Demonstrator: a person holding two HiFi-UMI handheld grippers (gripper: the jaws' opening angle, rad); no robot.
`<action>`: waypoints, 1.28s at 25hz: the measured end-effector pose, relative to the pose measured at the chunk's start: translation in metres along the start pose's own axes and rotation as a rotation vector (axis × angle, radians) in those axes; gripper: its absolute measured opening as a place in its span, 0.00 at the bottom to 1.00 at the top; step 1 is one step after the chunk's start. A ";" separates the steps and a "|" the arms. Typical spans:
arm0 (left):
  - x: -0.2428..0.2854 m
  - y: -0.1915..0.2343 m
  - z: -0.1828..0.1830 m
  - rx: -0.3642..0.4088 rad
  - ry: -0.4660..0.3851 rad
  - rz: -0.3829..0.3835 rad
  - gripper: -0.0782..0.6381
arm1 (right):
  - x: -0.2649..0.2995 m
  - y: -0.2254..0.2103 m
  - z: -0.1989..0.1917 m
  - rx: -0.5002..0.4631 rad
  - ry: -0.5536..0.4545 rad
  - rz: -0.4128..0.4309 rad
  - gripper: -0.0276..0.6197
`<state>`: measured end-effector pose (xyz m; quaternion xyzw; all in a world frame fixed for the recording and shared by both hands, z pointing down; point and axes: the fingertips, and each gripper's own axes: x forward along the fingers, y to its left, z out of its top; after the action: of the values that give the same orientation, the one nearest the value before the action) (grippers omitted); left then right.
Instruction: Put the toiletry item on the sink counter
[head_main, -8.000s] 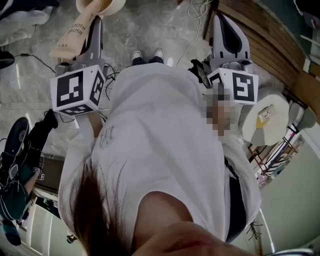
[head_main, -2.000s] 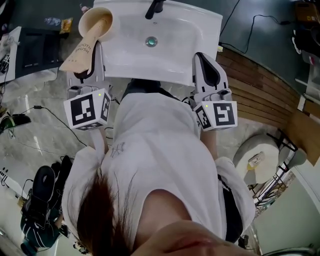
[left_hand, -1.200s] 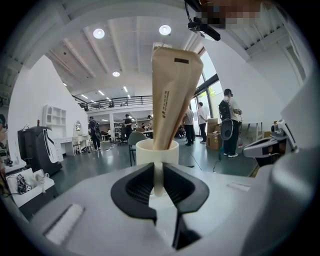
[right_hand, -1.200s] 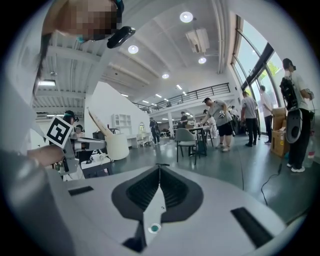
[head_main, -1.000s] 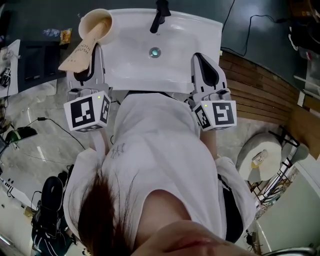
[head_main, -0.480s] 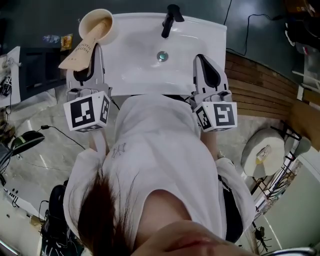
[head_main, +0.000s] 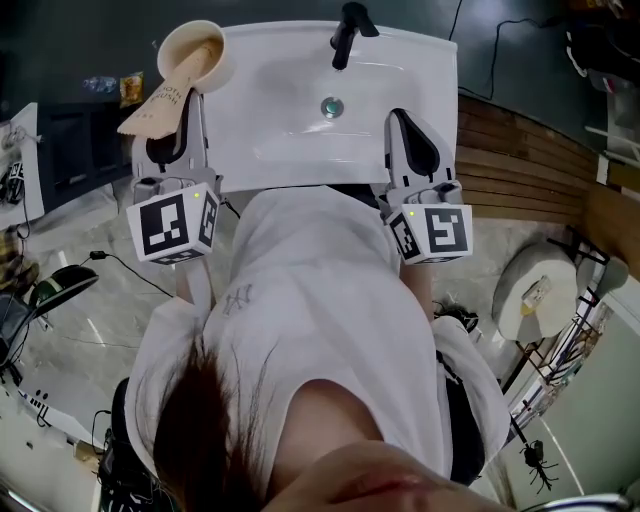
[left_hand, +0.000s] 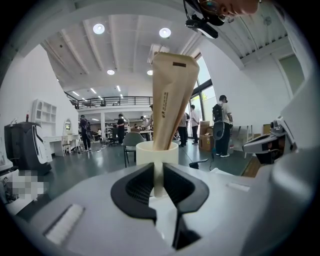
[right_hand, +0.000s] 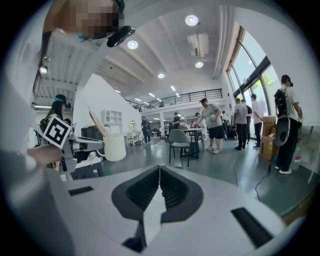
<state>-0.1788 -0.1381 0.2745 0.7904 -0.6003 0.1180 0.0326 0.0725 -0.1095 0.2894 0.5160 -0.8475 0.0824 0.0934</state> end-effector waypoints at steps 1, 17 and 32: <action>0.000 -0.001 0.000 0.002 -0.003 -0.005 0.18 | -0.001 0.000 0.000 0.001 -0.001 -0.007 0.06; -0.016 0.000 0.003 -0.001 -0.028 0.044 0.18 | -0.001 -0.003 0.011 -0.016 -0.044 0.016 0.06; 0.010 0.007 -0.023 0.030 -0.077 0.103 0.18 | -0.008 -0.014 0.003 -0.009 -0.025 -0.029 0.06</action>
<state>-0.1867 -0.1454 0.2981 0.7628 -0.6390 0.0983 -0.0086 0.0884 -0.1099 0.2847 0.5288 -0.8414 0.0707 0.0864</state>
